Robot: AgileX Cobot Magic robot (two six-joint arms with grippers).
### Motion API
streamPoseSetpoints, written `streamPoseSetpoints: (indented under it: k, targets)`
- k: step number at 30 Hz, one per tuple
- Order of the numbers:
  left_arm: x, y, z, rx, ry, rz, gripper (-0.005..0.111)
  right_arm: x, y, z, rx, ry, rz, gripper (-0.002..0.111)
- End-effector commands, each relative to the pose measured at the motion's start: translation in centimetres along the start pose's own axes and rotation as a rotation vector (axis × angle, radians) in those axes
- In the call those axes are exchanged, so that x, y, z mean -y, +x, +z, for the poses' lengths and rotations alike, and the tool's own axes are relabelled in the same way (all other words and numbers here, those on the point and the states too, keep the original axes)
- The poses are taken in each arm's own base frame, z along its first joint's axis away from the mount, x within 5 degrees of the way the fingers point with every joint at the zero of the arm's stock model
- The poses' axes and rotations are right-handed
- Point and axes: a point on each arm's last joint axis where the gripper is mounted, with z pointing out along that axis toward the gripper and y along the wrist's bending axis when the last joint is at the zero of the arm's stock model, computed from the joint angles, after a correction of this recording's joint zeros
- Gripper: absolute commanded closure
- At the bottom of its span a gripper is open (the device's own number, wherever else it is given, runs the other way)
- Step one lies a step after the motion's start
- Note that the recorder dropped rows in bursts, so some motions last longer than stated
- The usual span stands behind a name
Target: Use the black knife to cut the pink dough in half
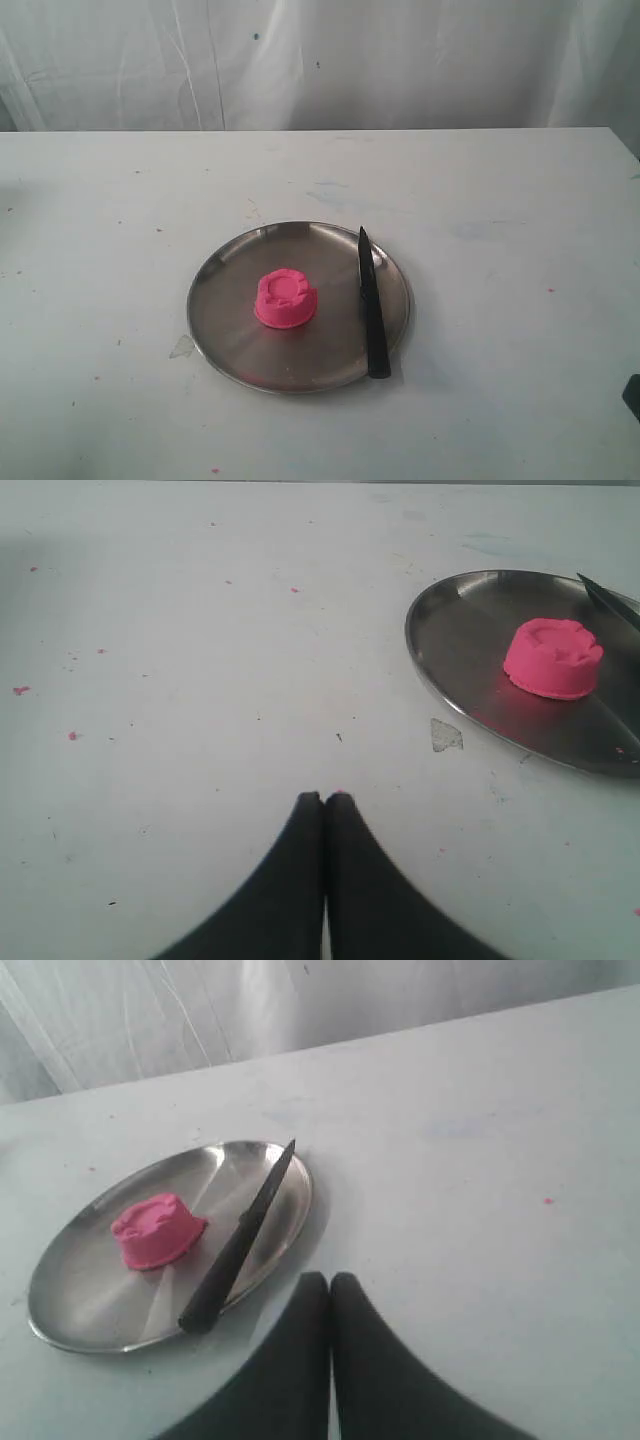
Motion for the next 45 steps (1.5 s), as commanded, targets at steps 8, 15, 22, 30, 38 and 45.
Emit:
streamPoseSetpoints:
  k: [8, 15, 22, 30, 38, 45]
  targets:
    - [0.0, 0.0, 0.0, -0.002, 0.0, -0.007, 0.107, -0.5, -2.0, -0.3, 0.22, -0.101, 0.418, 0.108]
    - [-0.2, 0.0, 0.0, 0.003, -0.041, -0.021, 0.107, -0.4, -2.4, -0.4, 0.256, -0.143, 0.704, 0.108]
    - [-0.4, 0.0, 0.0, 0.007, -0.074, -0.032, 0.107, -0.6, -1.8, -0.2, 0.188, -0.139, 0.704, 0.108]
    - [-0.4, 0.0, 0.0, 0.007, -0.074, -0.032, 0.107, -1.8, -3.7, -1.3, 0.152, -0.204, 0.533, 0.108]
    - [-0.4, 0.0, 0.0, 0.007, -0.073, -0.032, 0.107, -5.1, -10.0, -3.3, 0.011, -0.299, 0.188, 0.108]
    - [-0.4, 0.0, 0.0, 0.007, -0.073, -0.032, 0.107, -7.0, -14.7, -0.1, -0.187, -0.296, -0.05, 0.108]
